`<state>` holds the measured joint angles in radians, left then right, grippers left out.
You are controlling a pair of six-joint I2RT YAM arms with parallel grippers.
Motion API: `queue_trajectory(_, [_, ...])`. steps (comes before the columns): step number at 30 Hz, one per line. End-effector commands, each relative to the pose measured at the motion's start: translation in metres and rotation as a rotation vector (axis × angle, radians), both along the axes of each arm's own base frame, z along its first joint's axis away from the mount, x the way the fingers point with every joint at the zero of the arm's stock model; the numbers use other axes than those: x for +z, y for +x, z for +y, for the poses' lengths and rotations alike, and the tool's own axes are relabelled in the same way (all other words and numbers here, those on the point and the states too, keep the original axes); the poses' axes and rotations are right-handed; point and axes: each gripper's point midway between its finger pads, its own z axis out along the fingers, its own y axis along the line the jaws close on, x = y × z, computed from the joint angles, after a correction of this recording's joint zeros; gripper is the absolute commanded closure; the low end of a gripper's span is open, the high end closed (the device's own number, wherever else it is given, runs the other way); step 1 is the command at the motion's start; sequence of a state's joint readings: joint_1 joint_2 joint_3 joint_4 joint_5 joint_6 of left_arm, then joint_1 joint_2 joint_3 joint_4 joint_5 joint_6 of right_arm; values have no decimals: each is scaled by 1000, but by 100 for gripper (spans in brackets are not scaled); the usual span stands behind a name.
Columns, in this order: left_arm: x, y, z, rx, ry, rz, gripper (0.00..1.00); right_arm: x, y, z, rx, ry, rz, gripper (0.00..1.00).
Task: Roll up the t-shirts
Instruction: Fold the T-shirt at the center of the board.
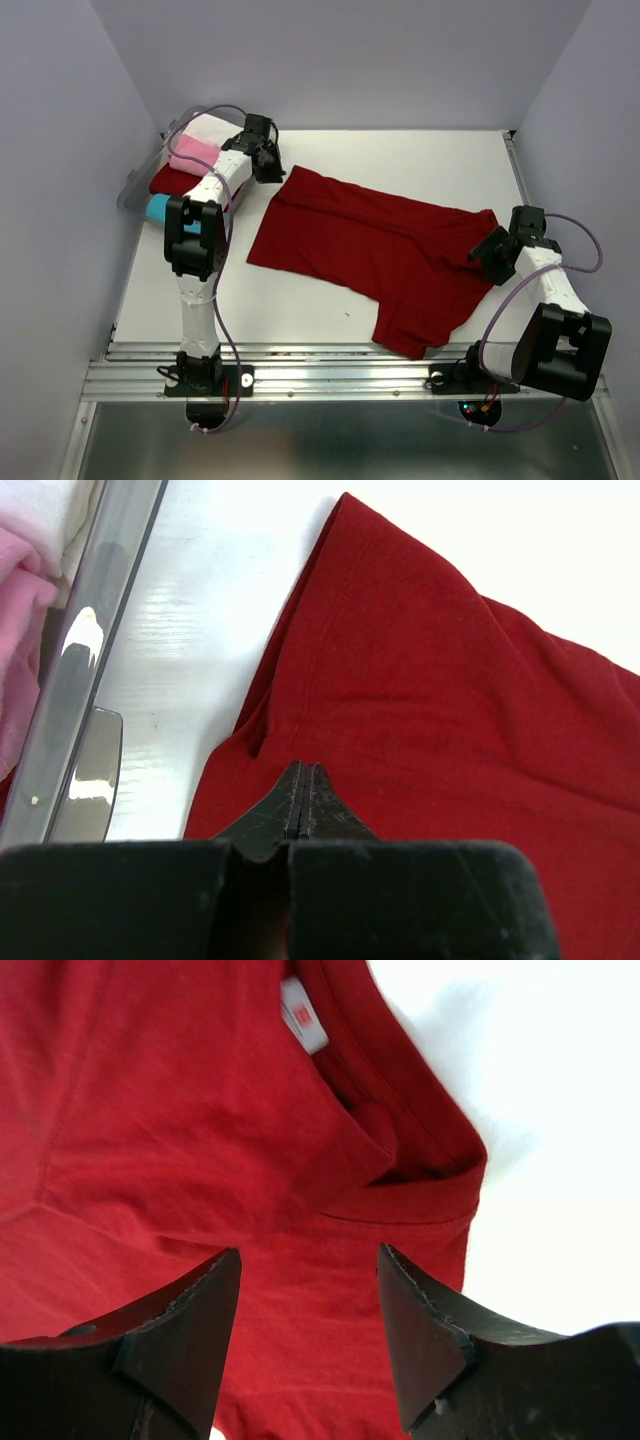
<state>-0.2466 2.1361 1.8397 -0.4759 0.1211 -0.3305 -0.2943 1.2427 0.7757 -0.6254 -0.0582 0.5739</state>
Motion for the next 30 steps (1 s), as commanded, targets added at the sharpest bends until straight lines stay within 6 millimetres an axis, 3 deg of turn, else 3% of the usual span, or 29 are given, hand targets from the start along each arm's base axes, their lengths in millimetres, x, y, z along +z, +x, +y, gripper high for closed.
queue_trajectory(1, [28,0,0,-23,-14,-61,100,-10,1,4,-19,43,-3,39])
queue_trajectory(7, [21,0,5,-13,19,-50,100,-17,16,-3,-56,28,-41,44])
queue_trajectory(10, [14,0,13,18,60,-36,80,-16,20,-8,-71,8,-60,50])
queue_trajectory(11, [11,-1,14,19,64,-31,62,-15,22,-10,-75,-2,-70,51])
queue_trajectory(13, [4,-1,14,18,71,-17,52,-14,22,-13,-82,-20,-70,56])
queue_trajectory(16, [-9,-3,11,5,70,13,50,-16,22,-15,-82,-29,-64,63])
queue_trajectory(22, [-22,-1,7,-6,88,28,42,-18,23,-15,-76,-30,-66,64])
queue_trajectory(30, [-32,2,1,-21,96,40,46,-19,25,-14,-68,-22,-67,64])
